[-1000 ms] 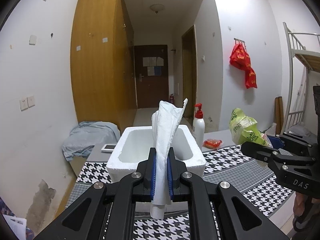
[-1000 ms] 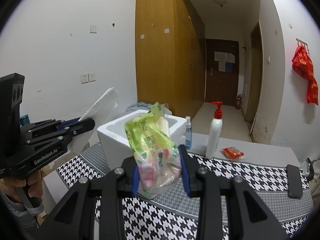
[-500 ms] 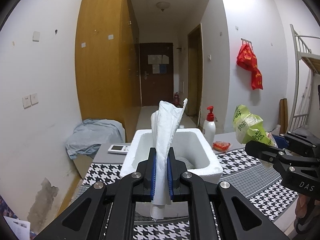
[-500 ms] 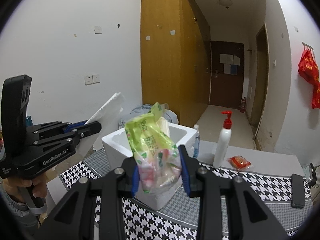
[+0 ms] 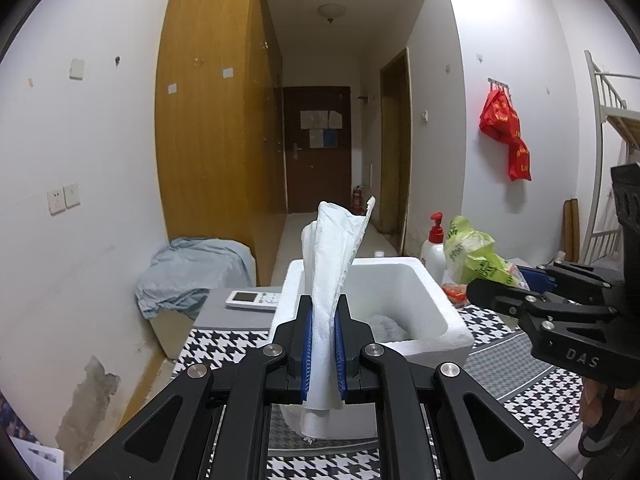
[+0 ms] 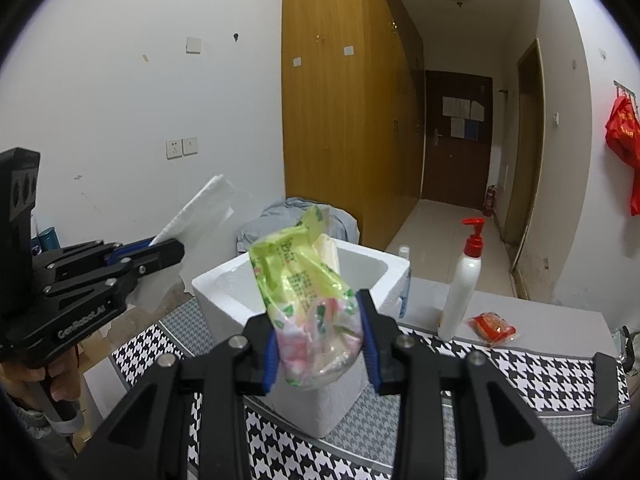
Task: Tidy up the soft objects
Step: 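Lower the snack bag into the foam box and open the right tool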
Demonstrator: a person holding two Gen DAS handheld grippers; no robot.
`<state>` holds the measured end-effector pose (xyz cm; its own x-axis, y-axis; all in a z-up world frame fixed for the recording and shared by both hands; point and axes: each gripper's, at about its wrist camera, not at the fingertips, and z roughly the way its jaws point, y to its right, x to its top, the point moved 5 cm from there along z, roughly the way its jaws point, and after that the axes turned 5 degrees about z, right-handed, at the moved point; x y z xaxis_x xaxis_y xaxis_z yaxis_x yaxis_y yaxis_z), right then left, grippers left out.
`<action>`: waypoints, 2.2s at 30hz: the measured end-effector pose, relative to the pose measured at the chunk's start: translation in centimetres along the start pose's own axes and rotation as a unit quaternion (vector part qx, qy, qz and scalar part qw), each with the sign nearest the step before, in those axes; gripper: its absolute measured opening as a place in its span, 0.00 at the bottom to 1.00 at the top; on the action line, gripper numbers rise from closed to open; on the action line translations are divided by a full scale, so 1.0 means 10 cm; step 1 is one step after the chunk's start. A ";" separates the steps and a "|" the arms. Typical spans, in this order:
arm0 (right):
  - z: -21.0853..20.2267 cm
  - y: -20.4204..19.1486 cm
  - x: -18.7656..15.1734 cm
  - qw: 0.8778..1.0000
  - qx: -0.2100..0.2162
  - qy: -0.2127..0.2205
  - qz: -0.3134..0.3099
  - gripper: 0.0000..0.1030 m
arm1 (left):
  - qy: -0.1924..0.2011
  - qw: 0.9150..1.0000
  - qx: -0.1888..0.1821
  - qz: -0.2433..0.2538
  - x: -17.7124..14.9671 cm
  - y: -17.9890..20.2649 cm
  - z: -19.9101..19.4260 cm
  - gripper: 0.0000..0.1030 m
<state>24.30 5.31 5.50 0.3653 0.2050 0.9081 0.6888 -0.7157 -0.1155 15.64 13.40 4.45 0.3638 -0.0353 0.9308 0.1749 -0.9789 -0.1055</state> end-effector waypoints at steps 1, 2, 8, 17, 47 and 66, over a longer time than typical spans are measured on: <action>0.03 -0.01 0.01 1.000 0.001 -0.001 0.001 0.38 | 0.000 1.000 0.001 -0.001 0.00 -0.02 0.00 0.10; 0.06 -0.01 0.00 1.000 0.002 -0.004 0.002 0.38 | 0.001 1.000 0.001 -0.002 0.00 -0.02 -0.01 0.10; 0.23 -0.08 0.03 1.000 0.004 -0.012 -0.001 0.38 | -0.002 1.000 0.013 -0.004 -0.03 -0.10 -0.02 0.10; 0.43 -0.12 0.06 1.000 0.004 -0.024 0.000 0.38 | -0.005 1.000 0.022 -0.009 -0.07 -0.21 -0.03 0.10; 0.63 -0.10 0.10 0.999 -0.021 -0.032 -0.003 0.80 | -0.018 0.999 0.034 -0.027 -0.13 -0.32 0.09 0.10; 0.33 0.12 0.05 0.999 -0.036 -0.011 0.012 0.87 | -0.022 1.000 -0.003 -0.013 -0.03 -0.17 0.35 0.10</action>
<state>27.41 6.72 4.48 0.3963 0.2012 0.8958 0.6330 -0.7666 -0.1079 18.45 15.77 3.15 0.3997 -0.0008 0.9167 0.1785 -0.9808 -0.0787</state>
